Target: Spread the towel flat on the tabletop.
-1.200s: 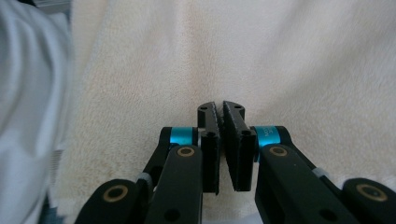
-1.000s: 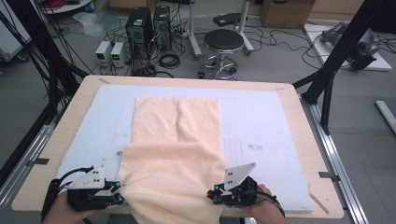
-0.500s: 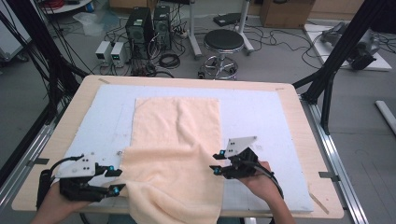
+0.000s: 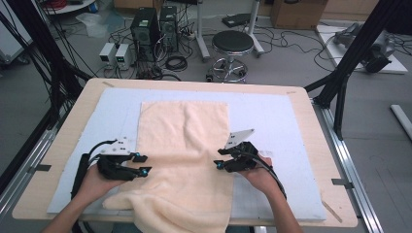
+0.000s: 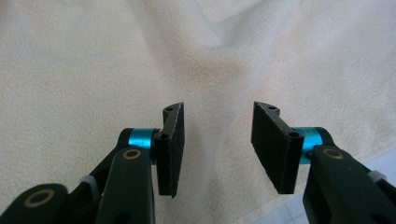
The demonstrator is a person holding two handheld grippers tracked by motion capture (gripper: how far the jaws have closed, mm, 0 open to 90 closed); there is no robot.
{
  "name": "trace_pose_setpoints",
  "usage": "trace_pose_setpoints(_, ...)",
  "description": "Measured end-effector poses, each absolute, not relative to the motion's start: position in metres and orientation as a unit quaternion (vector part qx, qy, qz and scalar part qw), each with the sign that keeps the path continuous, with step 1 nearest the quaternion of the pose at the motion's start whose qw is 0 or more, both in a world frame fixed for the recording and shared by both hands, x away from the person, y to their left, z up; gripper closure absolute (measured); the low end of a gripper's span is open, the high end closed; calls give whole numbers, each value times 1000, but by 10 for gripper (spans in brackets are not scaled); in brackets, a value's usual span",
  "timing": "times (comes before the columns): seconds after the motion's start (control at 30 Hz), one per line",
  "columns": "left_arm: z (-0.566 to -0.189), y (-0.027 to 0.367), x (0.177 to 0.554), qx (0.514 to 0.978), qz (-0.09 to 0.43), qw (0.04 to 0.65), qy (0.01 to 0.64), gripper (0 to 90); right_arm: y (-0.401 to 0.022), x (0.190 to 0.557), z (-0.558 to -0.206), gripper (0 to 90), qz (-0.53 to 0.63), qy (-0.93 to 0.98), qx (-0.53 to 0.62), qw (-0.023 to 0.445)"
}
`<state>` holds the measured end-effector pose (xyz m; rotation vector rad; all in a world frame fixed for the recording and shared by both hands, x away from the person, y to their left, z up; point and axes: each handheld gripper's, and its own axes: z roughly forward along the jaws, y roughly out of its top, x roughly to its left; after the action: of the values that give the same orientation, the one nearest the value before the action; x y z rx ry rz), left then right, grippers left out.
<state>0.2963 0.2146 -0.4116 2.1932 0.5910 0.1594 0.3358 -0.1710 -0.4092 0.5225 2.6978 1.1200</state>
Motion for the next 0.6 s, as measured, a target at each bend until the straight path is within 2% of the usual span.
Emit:
trace_pose_setpoints(0.13,-429,201,293,896,7,394,207,659,-172,338,-414,531,360,912,180,74)
trace_pose_setpoints(0.17,-433,198,289,901,3,386,199,686,-172,337,-415,526,358,913,182,68)
trace_pose_setpoints(0.2,-433,197,284,905,22,383,187,701,-171,337,-416,520,354,915,181,66)
trace_pose_setpoints(0.3,-432,199,279,904,4,382,192,748,-168,332,-416,514,335,924,173,68)
trace_pose_setpoints(0.47,-431,207,260,910,-1,376,173,749,-166,318,-412,508,340,924,159,70)
trace_pose_setpoints(0.6,-429,211,249,911,-5,374,172,711,-176,310,-412,486,339,923,168,68)
